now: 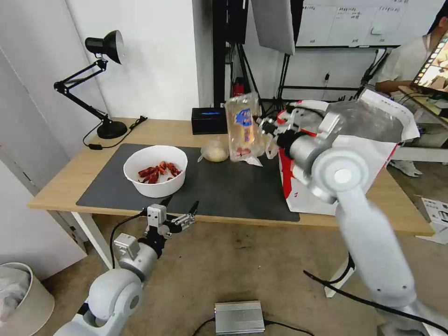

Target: Pick up the trash from the table and place it into the takeout bag.

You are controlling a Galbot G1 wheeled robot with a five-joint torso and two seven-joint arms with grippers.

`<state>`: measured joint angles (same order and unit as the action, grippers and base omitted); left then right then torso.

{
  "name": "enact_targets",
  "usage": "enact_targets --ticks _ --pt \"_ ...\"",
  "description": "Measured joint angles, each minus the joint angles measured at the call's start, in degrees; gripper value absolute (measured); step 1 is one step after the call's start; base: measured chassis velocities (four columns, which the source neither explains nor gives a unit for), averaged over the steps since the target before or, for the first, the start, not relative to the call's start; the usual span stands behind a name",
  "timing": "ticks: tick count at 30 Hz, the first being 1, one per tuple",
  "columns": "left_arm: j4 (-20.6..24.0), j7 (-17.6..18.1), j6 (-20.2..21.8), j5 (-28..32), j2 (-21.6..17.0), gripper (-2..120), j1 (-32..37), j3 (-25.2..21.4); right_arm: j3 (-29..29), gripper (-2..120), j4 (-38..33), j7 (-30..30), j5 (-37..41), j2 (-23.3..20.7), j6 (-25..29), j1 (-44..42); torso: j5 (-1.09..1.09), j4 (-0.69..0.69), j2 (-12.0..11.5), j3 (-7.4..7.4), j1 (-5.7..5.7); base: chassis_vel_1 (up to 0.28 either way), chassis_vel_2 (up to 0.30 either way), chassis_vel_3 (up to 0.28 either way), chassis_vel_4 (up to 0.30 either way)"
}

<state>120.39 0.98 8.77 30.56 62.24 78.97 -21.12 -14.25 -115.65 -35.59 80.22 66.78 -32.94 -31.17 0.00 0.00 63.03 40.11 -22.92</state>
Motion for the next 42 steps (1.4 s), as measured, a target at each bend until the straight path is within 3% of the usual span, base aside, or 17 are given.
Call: enact_targets --ticks 9,14,19,36,42 --pt "0.8 0.3 0.0 -0.1 0.3 100 0.6 0.0 -5.3 0 -3.4 -2.5 4.3 -5.8 0.3 0.9 0.01 0.0 0.0 0.0 0.0 0.0 0.0 0.0 0.0" --pt "1.2 0.4 0.0 -0.9 0.7 100 1.1 0.3 -11.8 0 -5.0 -4.1 8.3 -13.1 1.5 0.1 0.01 -0.02 0.0 -0.01 0.0 0.0 0.0 0.0 0.0" --pt "1.2 0.4 0.0 -0.9 0.8 100 0.7 1.0 -14.0 0 -4.4 -4.6 9.1 -15.8 2.1 -0.8 0.0 0.0 0.0 0.0 0.0 0.0 0.0 0.0 0.0" --pt "0.9 0.4 -0.2 -1.5 2.0 100 0.8 2.5 -16.4 0 -0.7 -3.9 8.7 -19.4 3.9 -3.2 0.0 0.0 0.0 0.0 0.0 0.0 0.0 0.0 0.0" --pt "1.3 0.4 -0.2 -1.6 2.0 100 1.0 2.5 -16.4 0 1.8 -1.6 4.4 -19.4 4.1 -4.0 0.0 0.0 0.0 0.0 0.0 0.0 0.0 0.0 0.0"
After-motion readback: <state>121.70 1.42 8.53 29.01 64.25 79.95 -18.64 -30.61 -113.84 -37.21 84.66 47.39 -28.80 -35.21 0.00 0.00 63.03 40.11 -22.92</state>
